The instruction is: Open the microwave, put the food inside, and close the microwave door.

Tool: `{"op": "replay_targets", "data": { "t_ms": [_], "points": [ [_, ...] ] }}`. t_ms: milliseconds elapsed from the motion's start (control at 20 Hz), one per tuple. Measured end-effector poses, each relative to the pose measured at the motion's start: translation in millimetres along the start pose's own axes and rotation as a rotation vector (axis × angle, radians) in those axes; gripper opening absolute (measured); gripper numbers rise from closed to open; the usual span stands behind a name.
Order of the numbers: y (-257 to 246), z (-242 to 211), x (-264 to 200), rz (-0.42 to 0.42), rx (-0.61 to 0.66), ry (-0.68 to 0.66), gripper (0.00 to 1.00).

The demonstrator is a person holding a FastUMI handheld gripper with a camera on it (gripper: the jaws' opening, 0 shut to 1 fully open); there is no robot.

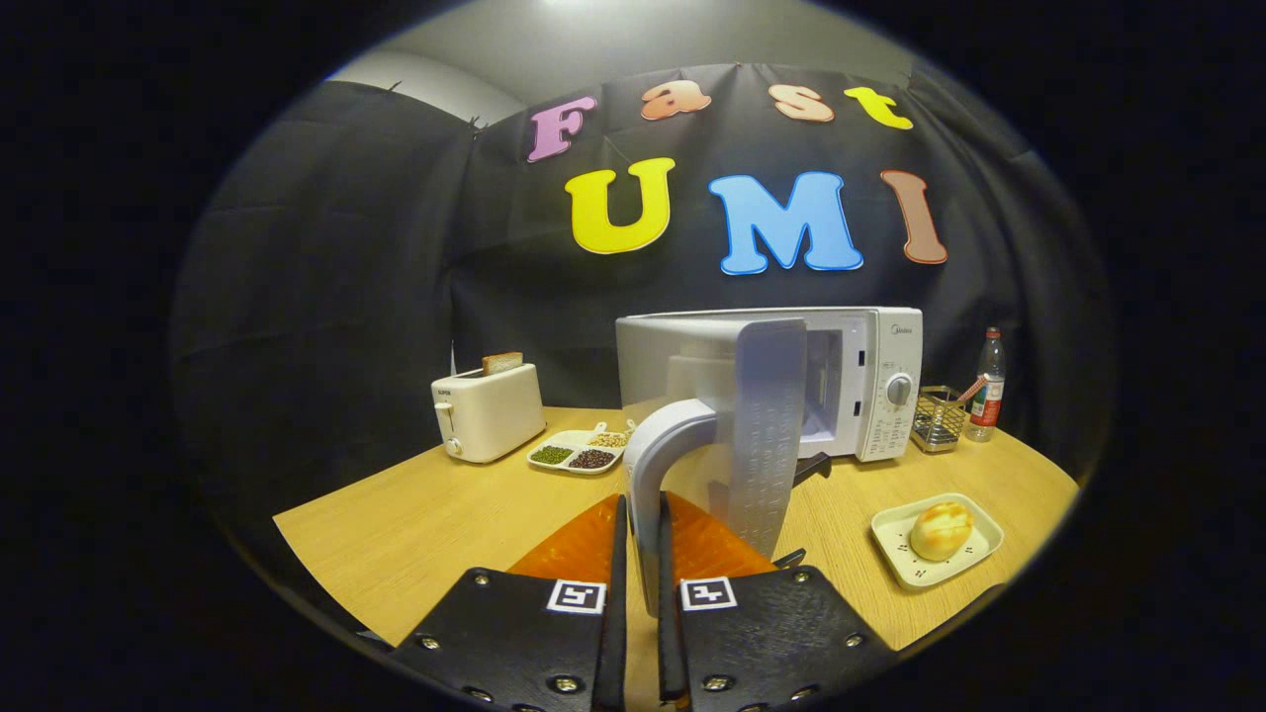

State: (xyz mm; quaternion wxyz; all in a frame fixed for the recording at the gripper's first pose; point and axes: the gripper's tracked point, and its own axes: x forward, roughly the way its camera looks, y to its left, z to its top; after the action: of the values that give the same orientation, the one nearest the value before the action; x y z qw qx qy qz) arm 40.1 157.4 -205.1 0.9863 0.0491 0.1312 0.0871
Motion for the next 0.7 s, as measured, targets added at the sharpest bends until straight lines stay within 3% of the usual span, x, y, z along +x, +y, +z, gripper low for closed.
{"op": "replay_targets", "data": {
  "t_ms": [400,700],
  "points": [
    [59.8,-1.7,5.4,-0.152,-0.044,-0.117,0.14],
    [57.9,-3.9,5.1,-0.171,-0.035,-0.116,0.14]
  ]
}}
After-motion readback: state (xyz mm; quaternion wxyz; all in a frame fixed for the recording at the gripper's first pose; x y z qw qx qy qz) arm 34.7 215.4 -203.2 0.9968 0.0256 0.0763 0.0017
